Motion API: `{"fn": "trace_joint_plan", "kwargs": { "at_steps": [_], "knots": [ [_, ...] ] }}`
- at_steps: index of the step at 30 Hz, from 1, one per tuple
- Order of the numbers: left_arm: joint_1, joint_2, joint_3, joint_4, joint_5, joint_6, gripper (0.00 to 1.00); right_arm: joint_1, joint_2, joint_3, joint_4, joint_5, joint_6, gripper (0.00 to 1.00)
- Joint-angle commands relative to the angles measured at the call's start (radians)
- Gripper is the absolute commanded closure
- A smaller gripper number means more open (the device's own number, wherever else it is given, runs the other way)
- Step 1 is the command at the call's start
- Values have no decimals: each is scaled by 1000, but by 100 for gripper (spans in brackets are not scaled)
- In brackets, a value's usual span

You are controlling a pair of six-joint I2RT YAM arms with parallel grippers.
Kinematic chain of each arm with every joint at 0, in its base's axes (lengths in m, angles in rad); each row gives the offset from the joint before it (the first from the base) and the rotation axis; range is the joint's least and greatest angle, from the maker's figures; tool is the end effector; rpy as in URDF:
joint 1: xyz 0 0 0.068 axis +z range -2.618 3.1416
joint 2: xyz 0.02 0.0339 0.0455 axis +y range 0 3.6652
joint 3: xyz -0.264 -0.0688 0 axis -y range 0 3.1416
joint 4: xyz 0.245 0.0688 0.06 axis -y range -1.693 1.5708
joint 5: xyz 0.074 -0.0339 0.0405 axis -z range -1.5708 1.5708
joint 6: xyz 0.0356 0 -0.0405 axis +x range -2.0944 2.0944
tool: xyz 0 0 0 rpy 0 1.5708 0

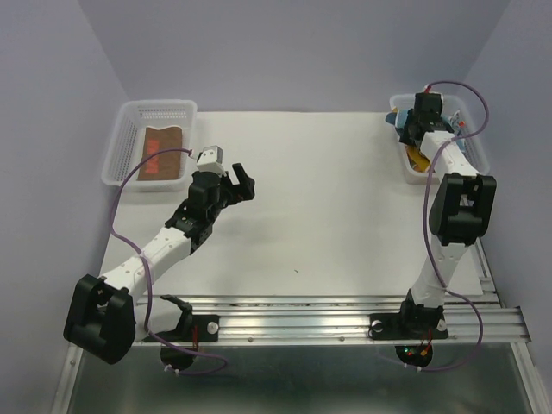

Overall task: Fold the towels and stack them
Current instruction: Grab crumpled towel

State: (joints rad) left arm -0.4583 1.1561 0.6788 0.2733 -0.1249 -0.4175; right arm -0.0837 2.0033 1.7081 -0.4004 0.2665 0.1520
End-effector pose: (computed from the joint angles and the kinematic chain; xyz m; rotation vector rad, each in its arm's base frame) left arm 0.2404 -0.1136 0.2737 -0.0549 1.8021 -0.5198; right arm 0.4633 -0.0483 0.2699 0.4040 2.2141 -0.2650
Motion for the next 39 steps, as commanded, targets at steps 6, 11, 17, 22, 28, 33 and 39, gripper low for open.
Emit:
{"fn": "trace_joint_plan", "kwargs": {
  "at_steps": [6, 11, 17, 22, 28, 33, 39],
  "knots": [
    [-5, -29, -10, 38, -13, 6, 1, 1, -107, -27, 161, 95, 34, 89],
    [-5, -39, -12, 40, -9, 5, 1, 1, -156, 24, 83, 128, 35, 97],
    [-5, -70, -22, 35, -4, -1, 1, 1, -233, 106, -15, 252, 55, 98],
    [-5, -78, -27, 37, -2, -1, 1, 1, -258, 195, -55, 295, 20, 98],
    [-5, -85, -28, 32, -7, -3, 1, 1, -233, 408, -153, 358, -25, 96],
    [-5, -90, -30, 32, -4, -3, 1, -1, -248, 469, -115, 456, -77, 96],
    [-5, -79, -27, 33, -10, -3, 1, -1, -248, 495, -133, 378, -131, 95]
  ]
}}
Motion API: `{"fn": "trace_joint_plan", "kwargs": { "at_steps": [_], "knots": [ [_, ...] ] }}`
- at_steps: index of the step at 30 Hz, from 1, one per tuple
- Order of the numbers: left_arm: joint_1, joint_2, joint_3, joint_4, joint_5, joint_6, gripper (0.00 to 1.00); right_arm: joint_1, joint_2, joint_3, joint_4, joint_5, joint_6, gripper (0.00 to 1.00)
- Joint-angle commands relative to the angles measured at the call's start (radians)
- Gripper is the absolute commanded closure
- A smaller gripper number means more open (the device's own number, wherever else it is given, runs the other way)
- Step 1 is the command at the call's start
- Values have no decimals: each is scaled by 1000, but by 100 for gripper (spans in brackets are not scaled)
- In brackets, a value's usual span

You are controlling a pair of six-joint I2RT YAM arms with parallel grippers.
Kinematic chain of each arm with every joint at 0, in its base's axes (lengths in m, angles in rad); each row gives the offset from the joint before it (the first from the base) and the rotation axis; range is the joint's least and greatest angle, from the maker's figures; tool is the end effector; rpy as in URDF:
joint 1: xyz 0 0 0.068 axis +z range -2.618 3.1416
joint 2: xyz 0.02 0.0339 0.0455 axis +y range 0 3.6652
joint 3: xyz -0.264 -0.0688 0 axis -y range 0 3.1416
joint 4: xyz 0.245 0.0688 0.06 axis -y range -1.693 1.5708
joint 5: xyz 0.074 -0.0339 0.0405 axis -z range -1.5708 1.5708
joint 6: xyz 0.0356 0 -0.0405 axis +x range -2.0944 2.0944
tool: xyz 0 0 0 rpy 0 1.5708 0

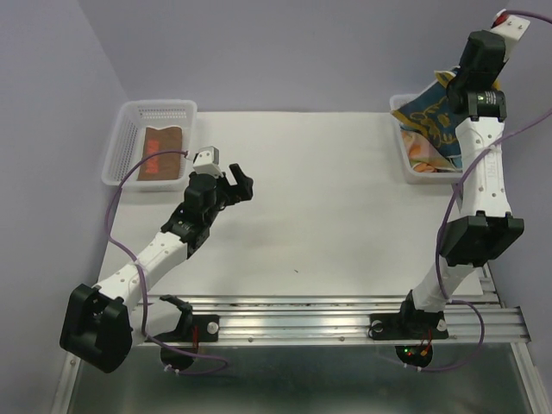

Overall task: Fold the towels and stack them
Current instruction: Grab crumpled towel

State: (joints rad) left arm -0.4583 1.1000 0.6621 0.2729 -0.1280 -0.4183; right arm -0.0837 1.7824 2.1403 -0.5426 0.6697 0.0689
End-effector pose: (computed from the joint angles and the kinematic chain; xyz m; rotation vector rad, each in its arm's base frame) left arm 0.2311 -0.1089 0.2813 -0.0604 1.7632 -0.5312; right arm 0.3809 -0.0541 0.4949 0.6133 1.6414 -0.5960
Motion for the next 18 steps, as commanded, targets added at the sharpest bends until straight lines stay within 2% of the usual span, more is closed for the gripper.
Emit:
{"fn": "trace_joint_plan", "kwargs": {
  "at_steps": [1, 4, 6, 9, 10, 18],
  "knots": [
    [-5, -17, -9, 32, -4, -2, 1, -1, -25, 53, 1, -95, -40, 93],
    [-5, -12, -9, 34, -9, -2, 1, -4, 5, 1, 0, -133, -15, 93],
    [-5, -11, -9, 29, -12, -1, 1, -19, 52, 26, -43, -142, 20, 98],
    [-5, -8, -6, 28, -18, -1, 1, -43, 170, 252, -129, -209, 89, 99],
    [-5, -6, -6, 29, -19, 1, 1, -44, 175, 277, -129, -219, 95, 99],
    [-5, -12, -4, 22, -32, -2, 1, -45, 20, 225, 139, -266, 121, 99]
  ]
}}
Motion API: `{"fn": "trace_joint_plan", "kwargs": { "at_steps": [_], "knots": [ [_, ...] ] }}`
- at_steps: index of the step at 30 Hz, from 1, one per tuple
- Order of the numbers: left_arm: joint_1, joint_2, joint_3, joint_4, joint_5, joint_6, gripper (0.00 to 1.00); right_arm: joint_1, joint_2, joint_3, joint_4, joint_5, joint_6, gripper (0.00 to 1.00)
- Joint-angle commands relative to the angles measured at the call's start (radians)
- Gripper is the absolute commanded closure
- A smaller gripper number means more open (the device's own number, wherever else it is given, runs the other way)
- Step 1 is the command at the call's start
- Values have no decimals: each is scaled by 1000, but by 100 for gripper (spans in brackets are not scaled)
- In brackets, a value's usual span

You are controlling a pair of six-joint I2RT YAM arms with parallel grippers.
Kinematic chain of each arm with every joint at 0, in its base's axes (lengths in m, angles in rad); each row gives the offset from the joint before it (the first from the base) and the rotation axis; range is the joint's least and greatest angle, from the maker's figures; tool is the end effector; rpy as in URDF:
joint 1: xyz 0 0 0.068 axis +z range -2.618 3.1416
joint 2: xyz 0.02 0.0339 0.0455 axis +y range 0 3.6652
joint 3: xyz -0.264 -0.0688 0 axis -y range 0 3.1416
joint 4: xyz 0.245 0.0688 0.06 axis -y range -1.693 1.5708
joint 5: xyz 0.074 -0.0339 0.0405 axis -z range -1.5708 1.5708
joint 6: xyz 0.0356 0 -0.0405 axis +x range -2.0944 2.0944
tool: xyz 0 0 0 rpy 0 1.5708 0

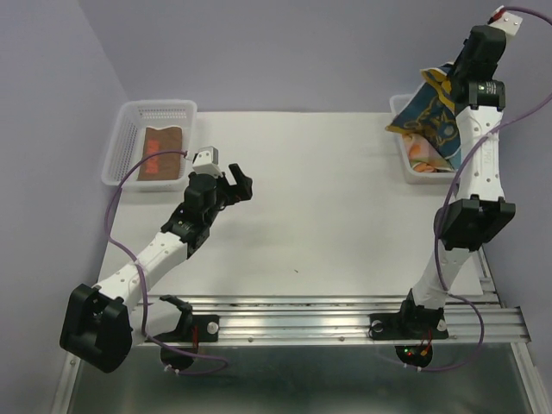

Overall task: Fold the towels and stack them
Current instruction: Grab crumpled towel, then move the towel to the center of the board

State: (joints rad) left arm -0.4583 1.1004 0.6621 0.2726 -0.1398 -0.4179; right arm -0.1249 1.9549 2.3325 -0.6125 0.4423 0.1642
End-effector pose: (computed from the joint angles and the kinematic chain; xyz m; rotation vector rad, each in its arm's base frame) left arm 0.2312 -0.1085 0.2812 -0.0688 1.7621 -0.5207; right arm 0.4226 -0.0684 0.4797 0.5657 1.7065 -0.3705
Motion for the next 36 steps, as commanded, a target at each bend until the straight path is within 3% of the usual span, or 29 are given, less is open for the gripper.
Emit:
{"fn": "trace_joint_plan", "kwargs": {
  "at_steps": [1, 9, 15, 22, 29, 33, 36],
  "knots": [
    [-5, -13, -4, 20, -18, -2, 1, -2, -172, 19, 239, -66, 12, 99],
    [-5, -22, -6, 22, -6, -5, 1, -4, -290, -10, 418, -290, 54, 98],
    [-5, -48, -16, 22, -3, -10, 1, -2, -338, -24, 384, -438, 121, 97],
    [-5, -109, -18, 8, 16, -18, 1, 25, -370, -103, 324, -864, 302, 99],
    [-5, -215, -24, -73, -20, -85, 1, 306, -514, -418, 342, -752, 294, 99],
    [-5, -293, -41, -140, -56, -143, 1, 444, -620, -657, 471, -718, 345, 99],
    [-5, -364, -52, -229, -95, -197, 1, 560, -662, -743, 502, -722, 376, 99]
  ]
}}
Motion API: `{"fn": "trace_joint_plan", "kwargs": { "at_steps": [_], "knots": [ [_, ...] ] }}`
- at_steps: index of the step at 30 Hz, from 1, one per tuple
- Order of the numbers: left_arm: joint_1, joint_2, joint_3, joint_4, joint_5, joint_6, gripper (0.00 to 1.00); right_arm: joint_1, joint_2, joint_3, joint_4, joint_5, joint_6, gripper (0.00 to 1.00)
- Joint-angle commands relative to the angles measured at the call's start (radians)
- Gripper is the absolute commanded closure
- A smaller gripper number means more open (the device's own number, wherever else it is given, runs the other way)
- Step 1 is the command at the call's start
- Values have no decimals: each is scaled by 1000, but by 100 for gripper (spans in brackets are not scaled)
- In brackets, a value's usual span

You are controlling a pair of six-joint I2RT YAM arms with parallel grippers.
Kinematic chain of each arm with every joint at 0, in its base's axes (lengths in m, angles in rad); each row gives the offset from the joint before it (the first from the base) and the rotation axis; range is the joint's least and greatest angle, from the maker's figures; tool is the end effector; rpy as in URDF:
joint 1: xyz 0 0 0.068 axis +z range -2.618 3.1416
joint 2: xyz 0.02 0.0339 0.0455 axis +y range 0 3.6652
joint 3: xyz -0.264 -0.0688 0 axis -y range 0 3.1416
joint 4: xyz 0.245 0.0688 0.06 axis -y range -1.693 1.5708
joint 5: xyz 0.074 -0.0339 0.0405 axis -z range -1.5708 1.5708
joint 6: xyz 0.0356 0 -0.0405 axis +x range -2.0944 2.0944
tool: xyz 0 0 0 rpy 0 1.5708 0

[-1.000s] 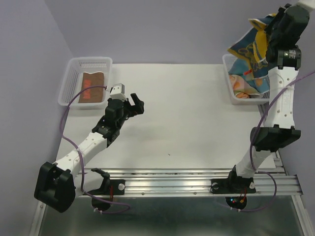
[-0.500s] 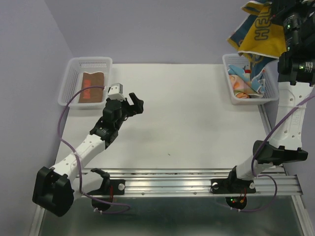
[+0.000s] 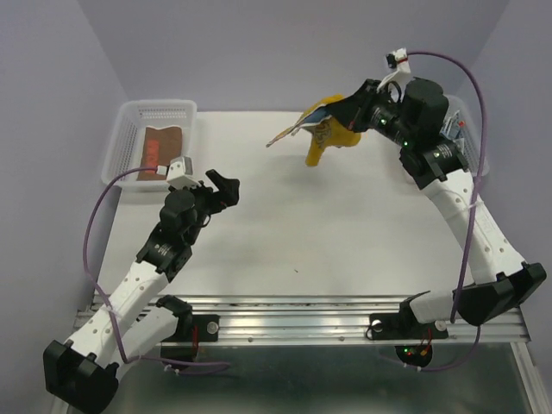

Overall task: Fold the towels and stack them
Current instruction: Move the towel to the center of the board

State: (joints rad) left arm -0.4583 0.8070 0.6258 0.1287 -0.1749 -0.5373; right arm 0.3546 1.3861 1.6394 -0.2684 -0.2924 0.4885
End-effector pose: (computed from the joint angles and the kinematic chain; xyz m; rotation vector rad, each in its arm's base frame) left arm 0.1804 -0.0821 0.3133 -0.2027 1.6464 -0.6216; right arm 0.2794 0.1144 0.4909 -0.1276 1.6522 0.8813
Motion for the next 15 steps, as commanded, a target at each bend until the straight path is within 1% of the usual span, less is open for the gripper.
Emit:
{"fn": "trace_joint_plan", "kwargs": {
  "at_steps": [1, 2, 3, 4, 7, 9, 10, 13, 15],
  "knots": [
    [-5, -109, -20, -106, -78, -88, 1, 107, -114, -68, 161, 24, 59, 99],
    [-5, -129, -21, -124, -86, -102, 1, 134, -125, -93, 166, 36, 61, 99],
    [-5, -149, -23, -170, -89, -125, 1, 192, -136, -124, 166, 47, 59, 99],
    [-5, -190, -28, -188, -98, -139, 1, 217, -143, -133, 153, 83, 58, 99],
    [-5, -281, -46, -247, -107, -176, 1, 303, -177, -168, 123, 121, 59, 99],
    [-5, -324, -58, -293, -112, -203, 1, 334, -199, -185, 97, 131, 61, 99],
    [-5, -363, -61, -300, -107, -208, 1, 339, -205, -190, 89, 137, 64, 99],
    [-5, -414, -70, -322, -103, -222, 1, 342, -222, -207, 60, 170, 70, 98],
    [-5, -422, -74, -322, -101, -224, 1, 342, -222, -211, 40, 229, 61, 97]
  ]
}}
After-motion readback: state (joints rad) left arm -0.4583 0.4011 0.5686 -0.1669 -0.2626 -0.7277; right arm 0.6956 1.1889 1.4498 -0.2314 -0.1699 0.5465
